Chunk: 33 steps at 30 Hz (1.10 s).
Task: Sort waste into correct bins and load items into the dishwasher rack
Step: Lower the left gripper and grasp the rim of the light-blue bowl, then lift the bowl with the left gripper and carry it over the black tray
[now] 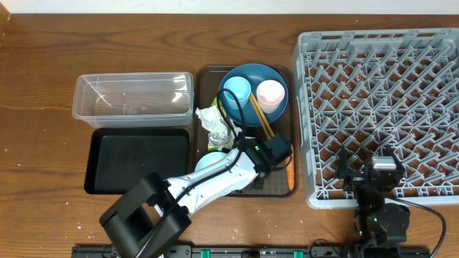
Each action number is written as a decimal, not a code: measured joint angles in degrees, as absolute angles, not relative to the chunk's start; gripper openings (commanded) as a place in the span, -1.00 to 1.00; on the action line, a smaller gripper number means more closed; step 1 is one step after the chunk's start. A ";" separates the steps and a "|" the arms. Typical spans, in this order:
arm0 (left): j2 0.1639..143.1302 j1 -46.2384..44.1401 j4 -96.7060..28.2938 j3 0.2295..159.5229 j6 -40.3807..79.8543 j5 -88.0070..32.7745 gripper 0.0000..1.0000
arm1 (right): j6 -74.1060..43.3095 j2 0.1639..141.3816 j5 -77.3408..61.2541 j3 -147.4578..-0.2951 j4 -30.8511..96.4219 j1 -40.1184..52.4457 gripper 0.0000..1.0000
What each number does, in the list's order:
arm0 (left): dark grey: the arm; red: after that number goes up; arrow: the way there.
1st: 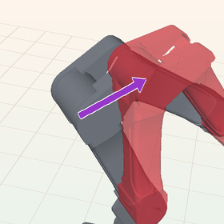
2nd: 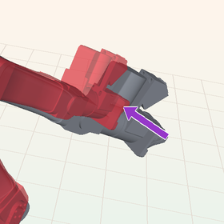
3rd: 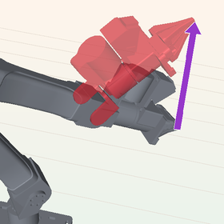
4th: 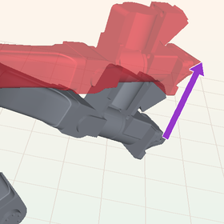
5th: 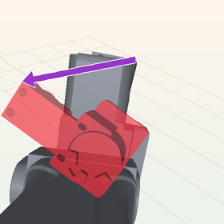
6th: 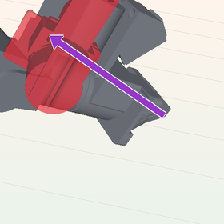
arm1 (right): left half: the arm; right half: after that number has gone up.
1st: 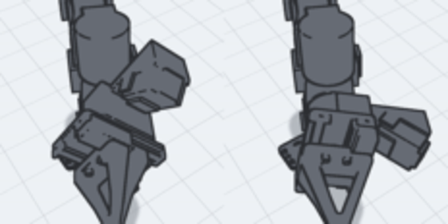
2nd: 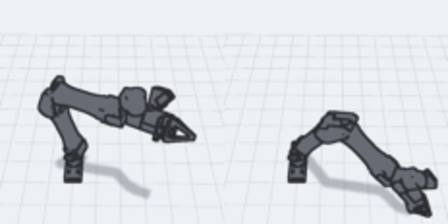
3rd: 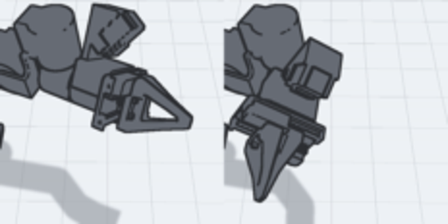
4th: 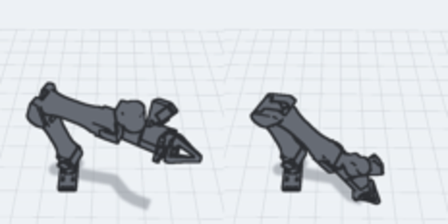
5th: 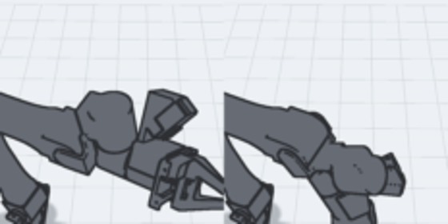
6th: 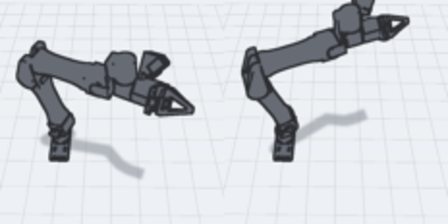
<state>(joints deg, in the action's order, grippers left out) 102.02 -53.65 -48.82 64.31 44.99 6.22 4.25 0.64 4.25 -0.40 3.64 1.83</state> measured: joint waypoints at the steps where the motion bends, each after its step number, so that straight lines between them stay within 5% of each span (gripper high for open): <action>1: 102.02 -53.65 -48.80 64.31 44.99 6.24 -0.88 | 4.27 0.64 4.25 -0.40 3.64 1.83 0.98; 24: 93.67 -53.45 -50.57 64.29 42.50 4.45 -0.88 | 4.27 0.64 4.25 -0.40 3.64 1.83 0.98; 33: 81.58 -44.18 -56.69 64.29 36.82 1.48 -0.87 | 4.25 0.64 4.25 -0.40 3.64 1.83 0.98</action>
